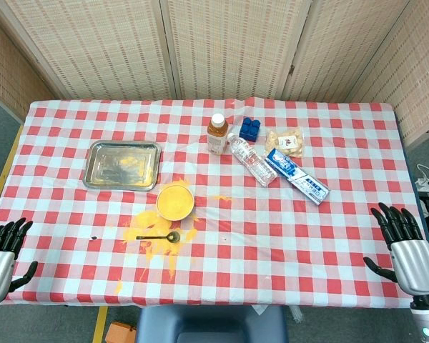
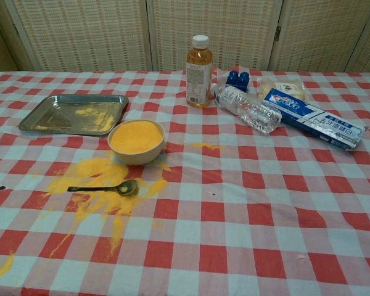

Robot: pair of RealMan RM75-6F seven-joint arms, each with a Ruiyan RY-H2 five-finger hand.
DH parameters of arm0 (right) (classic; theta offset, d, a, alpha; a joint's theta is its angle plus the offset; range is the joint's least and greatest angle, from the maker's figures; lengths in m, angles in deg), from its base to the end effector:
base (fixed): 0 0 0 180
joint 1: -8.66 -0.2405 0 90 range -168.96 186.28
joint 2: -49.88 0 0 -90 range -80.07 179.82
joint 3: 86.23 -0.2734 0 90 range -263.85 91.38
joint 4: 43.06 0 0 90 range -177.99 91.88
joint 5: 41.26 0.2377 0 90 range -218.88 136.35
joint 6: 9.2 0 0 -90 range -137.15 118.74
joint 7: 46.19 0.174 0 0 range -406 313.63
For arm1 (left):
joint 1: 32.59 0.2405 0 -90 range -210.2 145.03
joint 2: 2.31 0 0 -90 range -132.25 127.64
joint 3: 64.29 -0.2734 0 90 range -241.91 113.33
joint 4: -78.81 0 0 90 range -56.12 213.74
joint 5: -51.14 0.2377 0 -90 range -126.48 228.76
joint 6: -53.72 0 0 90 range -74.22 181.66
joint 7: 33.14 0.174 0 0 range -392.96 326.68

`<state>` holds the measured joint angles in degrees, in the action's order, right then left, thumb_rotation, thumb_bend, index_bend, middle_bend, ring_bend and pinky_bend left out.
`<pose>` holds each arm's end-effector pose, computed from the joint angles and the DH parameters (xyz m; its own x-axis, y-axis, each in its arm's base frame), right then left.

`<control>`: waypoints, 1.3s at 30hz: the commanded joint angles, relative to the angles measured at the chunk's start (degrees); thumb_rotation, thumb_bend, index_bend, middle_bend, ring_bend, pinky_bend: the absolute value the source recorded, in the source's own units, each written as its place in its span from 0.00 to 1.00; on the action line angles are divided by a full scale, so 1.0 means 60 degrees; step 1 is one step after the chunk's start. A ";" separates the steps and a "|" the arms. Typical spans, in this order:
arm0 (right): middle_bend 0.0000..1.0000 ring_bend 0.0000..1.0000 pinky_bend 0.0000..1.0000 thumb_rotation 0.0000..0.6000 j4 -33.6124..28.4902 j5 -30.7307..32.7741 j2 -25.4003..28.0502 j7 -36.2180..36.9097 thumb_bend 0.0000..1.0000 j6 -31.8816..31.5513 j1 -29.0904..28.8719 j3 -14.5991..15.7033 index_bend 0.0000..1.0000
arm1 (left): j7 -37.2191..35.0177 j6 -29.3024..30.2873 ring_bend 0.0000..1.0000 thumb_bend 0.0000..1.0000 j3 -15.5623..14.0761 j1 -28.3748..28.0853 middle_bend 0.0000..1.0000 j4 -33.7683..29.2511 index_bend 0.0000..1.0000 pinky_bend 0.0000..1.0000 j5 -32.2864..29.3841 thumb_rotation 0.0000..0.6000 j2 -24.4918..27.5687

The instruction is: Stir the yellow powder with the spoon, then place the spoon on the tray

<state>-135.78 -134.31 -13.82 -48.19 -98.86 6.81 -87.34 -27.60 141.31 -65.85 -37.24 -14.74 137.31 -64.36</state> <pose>-0.3247 -0.1889 0.1422 0.4312 0.0292 0.9018 -0.8980 -0.0826 0.4321 -0.3408 0.1950 0.1462 0.4997 0.0350 0.8655 0.8662 -0.0088 -0.4997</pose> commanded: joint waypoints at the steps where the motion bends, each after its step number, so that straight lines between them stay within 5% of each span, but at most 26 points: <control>1: 0.00 0.00 0.00 1.00 -0.0005 -0.0012 0.0001 0.0002 0.06 -0.0003 0.0001 0.0005 0.00 | 0.0092 -0.0085 0.00 0.39 -0.0006 -0.0004 0.00 -0.0048 0.00 0.09 0.0013 1.00 -0.0015; 5: 0.00 0.00 0.00 1.00 -0.0036 -0.0066 0.0014 0.0009 0.06 -0.0081 0.0035 0.0019 0.00 | 0.0261 -0.0170 0.00 0.39 -0.0035 -0.0066 0.03 -0.0039 0.00 0.15 0.0270 1.00 -0.0280; 7: 0.00 0.00 0.00 1.00 -0.0037 -0.0076 0.0013 -0.0002 0.06 -0.0143 0.0062 0.0012 0.00 | 0.0405 -0.0107 0.11 0.39 -0.0023 -0.0102 0.19 0.0064 0.00 0.30 0.0488 1.00 -0.0553; 8: 0.00 0.00 0.00 1.00 -0.0036 -0.0070 0.0007 -0.0002 0.06 -0.0161 0.0070 0.0004 0.00 | 0.0512 -0.0023 0.19 0.39 0.0029 -0.0132 0.28 0.0157 0.01 0.40 0.0623 1.00 -0.0779; 11: 0.00 0.00 0.00 1.00 -0.0030 -0.0033 0.0000 -0.0015 0.06 -0.0121 0.0060 -0.0006 0.00 | 0.0530 -0.0095 0.71 0.39 0.0162 -0.0217 0.80 0.0043 0.14 0.90 0.0594 1.00 -0.1393; 13: 0.00 0.00 0.00 1.00 -0.0027 -0.0014 -0.0004 -0.0034 0.06 -0.0081 0.0042 -0.0015 0.00 | 0.0090 -0.0281 0.95 0.40 0.0309 -0.0305 0.98 -0.0227 0.27 1.00 0.0354 1.00 -0.1807; 19: 0.00 0.00 0.00 1.00 -0.0033 0.0074 -0.0028 -0.0133 0.06 0.0133 -0.0029 -0.0005 0.00 | 0.1428 -0.1543 1.00 0.42 0.0651 -0.1060 1.00 -0.0273 0.45 1.00 -0.0237 1.00 -0.2611; 28: 0.00 0.00 0.00 1.00 -0.0044 0.0273 -0.0016 -0.0168 0.06 0.0307 -0.0089 -0.0063 0.00 | 0.3156 -0.3550 1.00 0.41 0.1121 -0.2379 1.00 -0.0445 0.42 1.00 -0.1534 1.00 -0.3666; 39: 0.00 0.00 0.00 1.00 -0.0035 0.0479 0.0056 -0.0024 0.06 0.0443 -0.0130 -0.0123 0.00 | 0.3932 -0.3426 1.00 0.42 0.1359 -0.3092 1.00 0.1152 0.39 1.00 -0.1519 1.00 -0.5396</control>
<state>-136.00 -131.44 -13.49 -48.34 -96.20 6.03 -88.07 -4.68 120.61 -57.83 -55.05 -9.07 128.12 -95.51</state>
